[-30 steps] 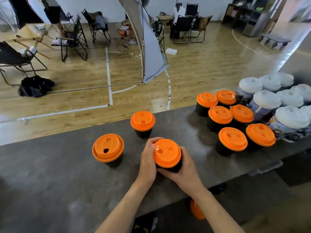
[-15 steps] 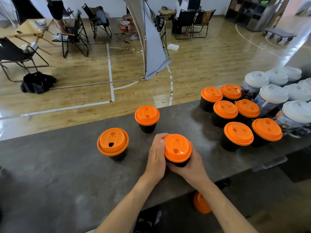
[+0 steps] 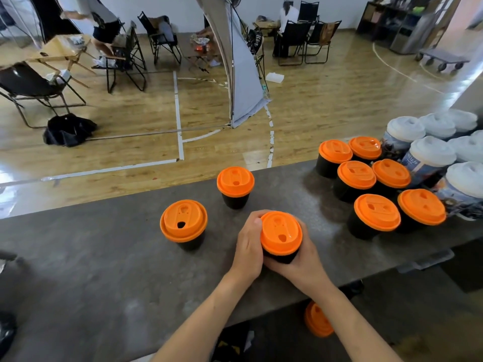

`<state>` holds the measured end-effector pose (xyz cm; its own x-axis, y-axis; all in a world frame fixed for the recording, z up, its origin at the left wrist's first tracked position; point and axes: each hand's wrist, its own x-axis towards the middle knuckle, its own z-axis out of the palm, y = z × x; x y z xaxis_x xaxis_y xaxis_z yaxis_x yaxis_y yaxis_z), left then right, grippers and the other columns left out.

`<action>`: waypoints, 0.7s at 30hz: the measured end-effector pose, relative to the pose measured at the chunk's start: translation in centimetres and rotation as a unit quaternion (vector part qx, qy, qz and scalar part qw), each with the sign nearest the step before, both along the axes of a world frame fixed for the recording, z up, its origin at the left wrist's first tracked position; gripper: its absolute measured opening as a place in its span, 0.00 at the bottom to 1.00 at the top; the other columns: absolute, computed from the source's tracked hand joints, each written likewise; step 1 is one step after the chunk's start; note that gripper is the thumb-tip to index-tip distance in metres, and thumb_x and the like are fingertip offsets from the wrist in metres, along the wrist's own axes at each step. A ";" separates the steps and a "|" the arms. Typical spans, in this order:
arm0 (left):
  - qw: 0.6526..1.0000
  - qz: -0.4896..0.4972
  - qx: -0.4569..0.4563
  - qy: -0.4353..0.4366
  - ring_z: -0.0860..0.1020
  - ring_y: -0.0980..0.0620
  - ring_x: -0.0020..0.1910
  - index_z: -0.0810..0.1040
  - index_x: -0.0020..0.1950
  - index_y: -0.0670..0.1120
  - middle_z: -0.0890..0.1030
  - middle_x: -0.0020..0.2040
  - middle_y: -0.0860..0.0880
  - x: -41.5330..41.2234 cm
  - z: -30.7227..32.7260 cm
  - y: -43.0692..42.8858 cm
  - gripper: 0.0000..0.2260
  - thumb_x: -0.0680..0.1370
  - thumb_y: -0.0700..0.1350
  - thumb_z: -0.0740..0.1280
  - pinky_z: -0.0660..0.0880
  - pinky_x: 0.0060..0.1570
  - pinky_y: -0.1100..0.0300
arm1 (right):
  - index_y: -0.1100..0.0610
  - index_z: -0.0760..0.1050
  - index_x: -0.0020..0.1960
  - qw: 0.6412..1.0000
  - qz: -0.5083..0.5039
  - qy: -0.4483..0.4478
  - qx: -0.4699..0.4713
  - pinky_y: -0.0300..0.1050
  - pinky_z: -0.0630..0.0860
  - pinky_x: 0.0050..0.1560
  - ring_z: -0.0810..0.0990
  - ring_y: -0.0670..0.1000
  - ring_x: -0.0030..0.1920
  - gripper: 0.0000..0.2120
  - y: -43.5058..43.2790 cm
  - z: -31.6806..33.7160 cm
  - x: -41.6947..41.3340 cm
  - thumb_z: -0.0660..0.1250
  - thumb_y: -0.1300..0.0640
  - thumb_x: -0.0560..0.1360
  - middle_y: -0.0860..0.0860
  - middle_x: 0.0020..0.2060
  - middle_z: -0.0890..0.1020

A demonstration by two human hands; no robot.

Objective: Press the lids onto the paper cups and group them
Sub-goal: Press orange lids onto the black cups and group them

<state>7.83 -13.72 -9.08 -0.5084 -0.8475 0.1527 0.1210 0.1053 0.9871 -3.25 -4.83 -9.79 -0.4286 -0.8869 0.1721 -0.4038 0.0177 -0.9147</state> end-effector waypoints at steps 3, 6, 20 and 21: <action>1.000 0.002 0.015 0.003 0.82 0.48 0.59 0.80 0.59 0.45 0.84 0.56 0.49 0.1 -0.1 0.0 0.20 0.84 0.54 0.53 0.76 0.60 0.59 | 0.41 0.67 0.67 1.000 -0.017 0.001 -0.001 0.25 0.70 0.60 0.76 0.37 0.64 0.41 0.0 0.0 0.3 0.84 0.40 0.59 0.31 0.59 0.76; 1.000 0.006 0.020 0.000 0.81 0.49 0.60 0.81 0.60 0.46 0.84 0.57 0.49 0.2 0.0 -0.3 0.18 0.85 0.51 0.53 0.76 0.62 0.56 | 0.43 0.69 0.66 1.000 -0.003 0.004 0.001 0.27 0.71 0.60 0.77 0.40 0.63 0.38 0.2 -0.1 0.0 0.83 0.47 0.61 0.34 0.59 0.77; 1.000 0.005 0.013 -0.009 0.82 0.50 0.59 0.81 0.59 0.48 0.84 0.56 0.49 -0.1 -0.1 0.0 0.22 0.83 0.60 0.54 0.76 0.60 0.60 | 0.32 0.69 0.67 1.000 -0.001 -0.006 -0.012 0.27 0.71 0.61 0.77 0.38 0.65 0.38 0.2 -0.2 -0.1 0.83 0.46 0.62 0.33 0.62 0.79; 1.000 0.005 0.015 -0.007 0.82 0.50 0.59 0.81 0.59 0.48 0.84 0.56 0.50 -0.1 -0.1 0.0 0.22 0.83 0.60 0.54 0.76 0.60 0.60 | 0.31 0.68 0.68 1.000 0.004 -0.007 -0.013 0.27 0.70 0.62 0.77 0.38 0.66 0.40 0.2 -0.2 0.0 0.83 0.46 0.62 0.33 0.63 0.78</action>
